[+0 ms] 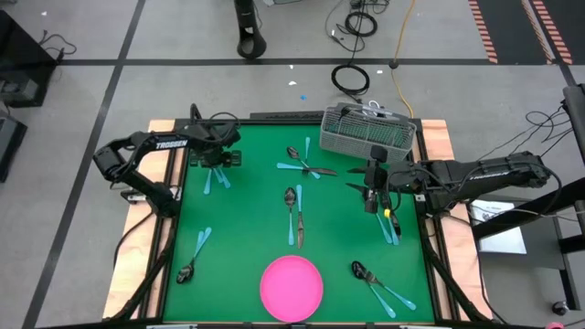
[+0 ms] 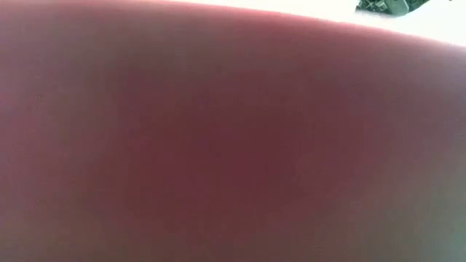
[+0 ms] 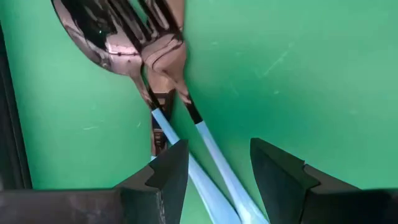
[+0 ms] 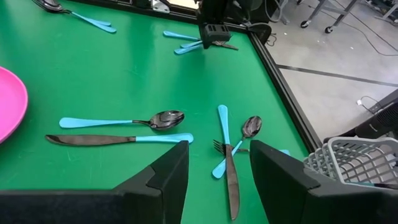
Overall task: Sort silverware
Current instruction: Put the blue fork into the utensil holder
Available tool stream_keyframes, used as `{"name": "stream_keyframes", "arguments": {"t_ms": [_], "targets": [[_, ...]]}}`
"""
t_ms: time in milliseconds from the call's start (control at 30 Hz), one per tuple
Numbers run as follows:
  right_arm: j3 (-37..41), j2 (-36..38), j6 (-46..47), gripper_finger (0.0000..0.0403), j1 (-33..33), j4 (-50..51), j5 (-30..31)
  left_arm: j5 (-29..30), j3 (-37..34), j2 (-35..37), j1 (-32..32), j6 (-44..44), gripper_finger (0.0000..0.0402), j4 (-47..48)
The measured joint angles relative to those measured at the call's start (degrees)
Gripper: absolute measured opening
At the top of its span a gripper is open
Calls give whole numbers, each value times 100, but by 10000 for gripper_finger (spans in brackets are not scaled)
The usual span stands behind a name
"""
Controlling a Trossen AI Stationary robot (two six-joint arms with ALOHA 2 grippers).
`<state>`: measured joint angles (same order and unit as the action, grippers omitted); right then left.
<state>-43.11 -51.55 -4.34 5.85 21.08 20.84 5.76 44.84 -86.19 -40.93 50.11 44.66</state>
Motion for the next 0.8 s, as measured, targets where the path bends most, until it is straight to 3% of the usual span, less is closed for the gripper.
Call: {"name": "stream_keyframes", "arguments": {"t_ms": [667, 800], "targets": [[0, -2, -85, 160, -1, -28, 4, -267, -400, 17, -224, 58, 175, -721], [0, -2, -85, 160, 0, -30, 4, -278, -403, 16, -260, 63, 151, -718]]}}
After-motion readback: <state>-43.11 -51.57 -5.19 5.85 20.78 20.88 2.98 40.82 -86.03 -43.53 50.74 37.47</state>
